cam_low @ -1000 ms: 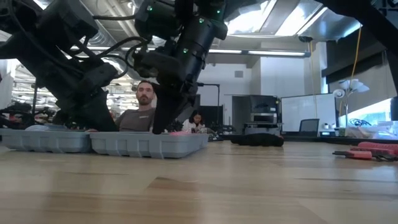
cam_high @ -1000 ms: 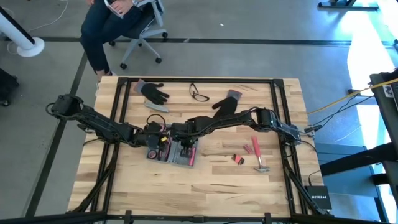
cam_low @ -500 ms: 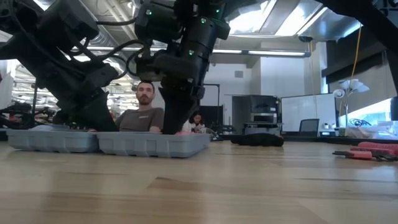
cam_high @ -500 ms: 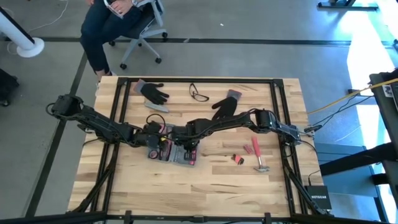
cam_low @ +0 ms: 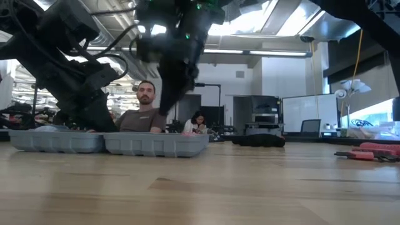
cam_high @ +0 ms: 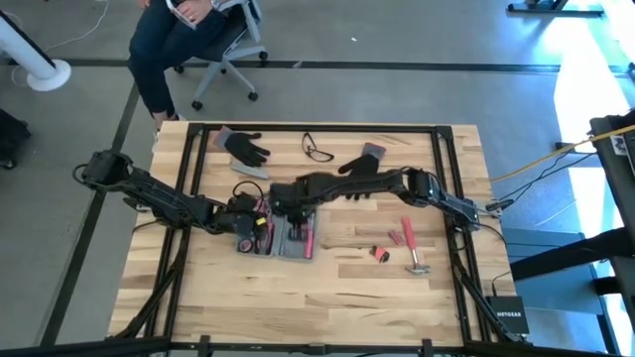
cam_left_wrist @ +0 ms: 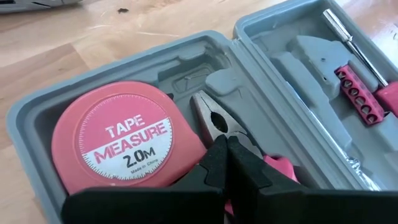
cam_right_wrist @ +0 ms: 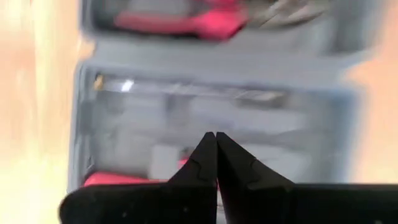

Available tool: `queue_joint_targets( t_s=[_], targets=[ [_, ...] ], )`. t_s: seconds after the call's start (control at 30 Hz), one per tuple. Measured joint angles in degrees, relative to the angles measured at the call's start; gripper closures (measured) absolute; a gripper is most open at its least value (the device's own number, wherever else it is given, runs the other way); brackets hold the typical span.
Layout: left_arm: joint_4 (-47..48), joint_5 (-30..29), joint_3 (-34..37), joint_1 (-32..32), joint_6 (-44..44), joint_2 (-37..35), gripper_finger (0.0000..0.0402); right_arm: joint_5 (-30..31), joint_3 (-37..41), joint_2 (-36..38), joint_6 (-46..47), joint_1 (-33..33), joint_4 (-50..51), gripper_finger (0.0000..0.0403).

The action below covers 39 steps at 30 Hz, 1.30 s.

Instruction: Prefit tool cases

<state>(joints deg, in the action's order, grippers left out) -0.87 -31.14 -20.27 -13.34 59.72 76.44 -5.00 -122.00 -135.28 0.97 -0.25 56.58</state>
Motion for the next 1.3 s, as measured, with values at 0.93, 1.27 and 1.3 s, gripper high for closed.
queue_joint_targets(
  t_s=[0.93,1.27,1.3],
  targets=[
    [0.2,-0.1,0.0,0.0,0.5,0.0,0.0401,-1.8,8.2,0.0,3.2,1.6,-6.9,0.0403],
    [-0.3,0.4,-0.1,-0.1,0.5,0.0,0.0401,-0.6,13.9,0.6,-0.2,2.1,-6.0,0.0403],
    [-0.3,0.7,-0.1,-0.1,0.5,0.1,0.0401,-0.1,14.4,0.7,-1.1,2.1,-5.5,0.0403]
  ],
)
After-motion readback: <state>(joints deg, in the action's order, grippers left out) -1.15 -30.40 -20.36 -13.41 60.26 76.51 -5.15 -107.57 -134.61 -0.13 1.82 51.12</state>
